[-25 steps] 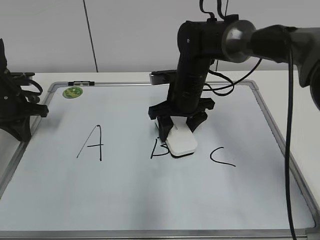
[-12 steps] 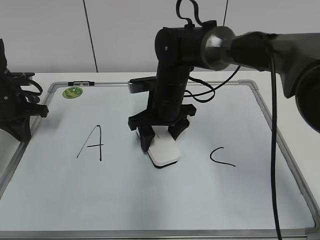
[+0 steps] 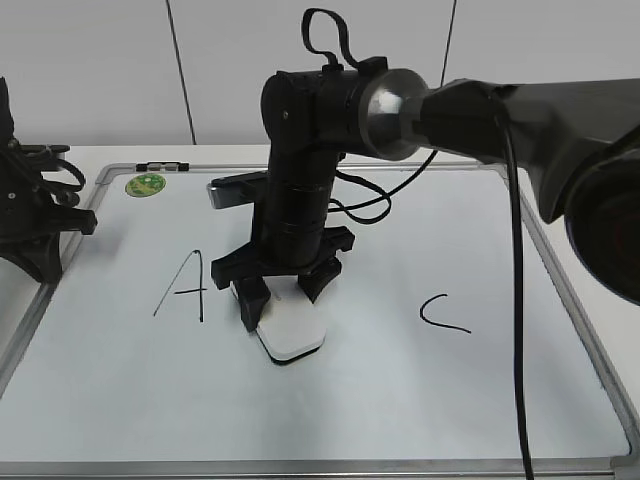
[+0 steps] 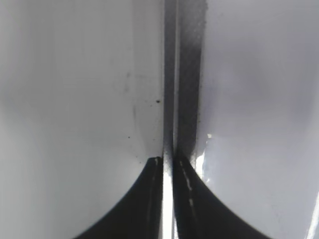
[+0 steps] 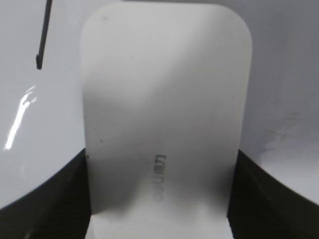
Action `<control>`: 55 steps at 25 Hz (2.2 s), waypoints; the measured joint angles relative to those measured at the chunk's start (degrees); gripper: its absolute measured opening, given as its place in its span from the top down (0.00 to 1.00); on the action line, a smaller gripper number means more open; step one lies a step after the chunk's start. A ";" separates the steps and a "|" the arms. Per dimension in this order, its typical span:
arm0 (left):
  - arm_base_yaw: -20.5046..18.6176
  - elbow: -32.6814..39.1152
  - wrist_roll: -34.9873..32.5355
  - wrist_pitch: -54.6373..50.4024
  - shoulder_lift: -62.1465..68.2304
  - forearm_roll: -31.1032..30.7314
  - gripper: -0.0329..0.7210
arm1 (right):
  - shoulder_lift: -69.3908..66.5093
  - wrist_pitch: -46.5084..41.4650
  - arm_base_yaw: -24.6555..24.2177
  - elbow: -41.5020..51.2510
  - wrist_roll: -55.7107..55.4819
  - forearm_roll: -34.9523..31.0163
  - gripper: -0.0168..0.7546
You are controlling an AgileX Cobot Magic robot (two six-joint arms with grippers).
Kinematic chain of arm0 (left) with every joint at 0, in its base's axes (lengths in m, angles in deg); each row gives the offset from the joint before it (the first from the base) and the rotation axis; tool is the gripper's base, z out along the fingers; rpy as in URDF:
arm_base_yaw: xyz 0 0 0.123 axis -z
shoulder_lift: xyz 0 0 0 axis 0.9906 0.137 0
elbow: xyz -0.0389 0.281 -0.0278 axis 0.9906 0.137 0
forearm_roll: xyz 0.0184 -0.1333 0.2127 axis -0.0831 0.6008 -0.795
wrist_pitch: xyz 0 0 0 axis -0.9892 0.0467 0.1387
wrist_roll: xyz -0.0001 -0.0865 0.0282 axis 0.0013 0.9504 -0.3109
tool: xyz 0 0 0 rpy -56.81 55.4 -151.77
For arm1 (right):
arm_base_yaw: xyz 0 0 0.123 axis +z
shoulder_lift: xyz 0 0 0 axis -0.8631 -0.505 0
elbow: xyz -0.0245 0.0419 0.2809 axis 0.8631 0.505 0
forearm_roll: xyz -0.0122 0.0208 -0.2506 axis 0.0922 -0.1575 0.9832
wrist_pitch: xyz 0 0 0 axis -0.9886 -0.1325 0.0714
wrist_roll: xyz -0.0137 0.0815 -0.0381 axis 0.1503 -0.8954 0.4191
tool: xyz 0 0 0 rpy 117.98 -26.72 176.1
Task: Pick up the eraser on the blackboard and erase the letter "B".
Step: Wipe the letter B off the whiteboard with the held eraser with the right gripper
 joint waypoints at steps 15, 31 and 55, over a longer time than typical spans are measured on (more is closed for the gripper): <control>0.00 0.00 0.00 0.00 0.00 0.00 0.91 | 0.00 0.32 0.91 -0.26 -3.71 5.50 0.30; 0.00 0.00 0.00 -0.05 0.00 -0.75 0.91 | 0.00 0.32 -0.33 -0.26 -5.80 8.01 0.30; -0.46 0.00 0.00 -0.14 0.09 -0.75 0.91 | 0.33 0.22 -8.48 -0.26 -7.57 10.46 0.30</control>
